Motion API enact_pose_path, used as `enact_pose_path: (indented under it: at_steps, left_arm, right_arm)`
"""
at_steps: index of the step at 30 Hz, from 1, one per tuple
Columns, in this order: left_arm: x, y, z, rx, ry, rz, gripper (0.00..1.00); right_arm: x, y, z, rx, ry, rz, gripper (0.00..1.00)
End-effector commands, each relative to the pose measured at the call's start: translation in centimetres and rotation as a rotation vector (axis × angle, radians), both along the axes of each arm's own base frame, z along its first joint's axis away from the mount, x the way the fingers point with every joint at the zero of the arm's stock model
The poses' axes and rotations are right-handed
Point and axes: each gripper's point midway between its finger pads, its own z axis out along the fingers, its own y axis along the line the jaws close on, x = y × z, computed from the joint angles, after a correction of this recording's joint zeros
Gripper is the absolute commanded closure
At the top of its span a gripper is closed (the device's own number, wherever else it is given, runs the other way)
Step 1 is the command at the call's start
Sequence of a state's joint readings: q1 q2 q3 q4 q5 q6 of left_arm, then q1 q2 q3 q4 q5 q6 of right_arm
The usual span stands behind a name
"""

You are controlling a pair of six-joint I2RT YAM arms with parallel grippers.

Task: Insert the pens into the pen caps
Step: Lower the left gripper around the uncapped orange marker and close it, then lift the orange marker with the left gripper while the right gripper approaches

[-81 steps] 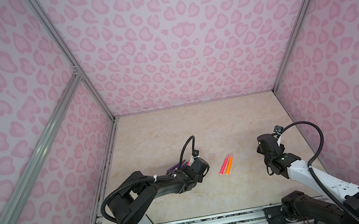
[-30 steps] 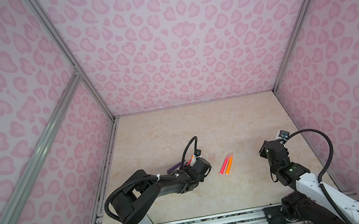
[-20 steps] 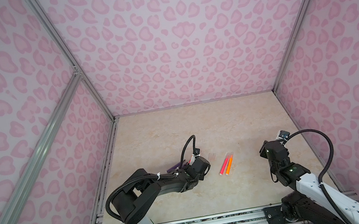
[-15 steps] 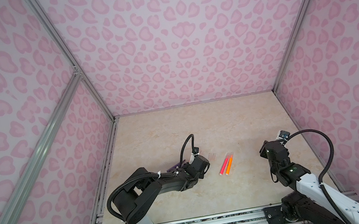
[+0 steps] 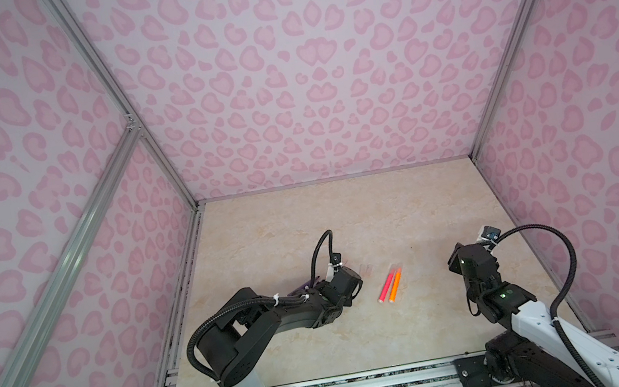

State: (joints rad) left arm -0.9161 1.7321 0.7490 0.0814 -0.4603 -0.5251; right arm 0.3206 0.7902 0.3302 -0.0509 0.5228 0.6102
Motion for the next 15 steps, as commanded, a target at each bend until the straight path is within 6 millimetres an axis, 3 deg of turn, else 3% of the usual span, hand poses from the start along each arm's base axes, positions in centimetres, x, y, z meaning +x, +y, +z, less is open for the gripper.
enact_pose_path:
  at_steps: [1, 7, 15]
  left_arm:
    - [-1.97, 1.84, -2.43, 0.098, 0.116, -0.012, 0.66]
    - [-1.91, 1.90, -2.69, 0.105, 0.121, -0.012, 0.68]
    - [-1.98, 1.54, -2.73, 0.081, 0.134, -0.028, 0.80]
  right_arm:
    - [-0.17, -0.19, -0.18, -0.007, -0.001, -0.008, 0.39]
    - [-0.29, -0.26, -0.05, -0.004, -0.011, -0.009, 0.39]
    - [-0.34, -0.29, -0.02, -0.002, -0.015, -0.010, 0.39]
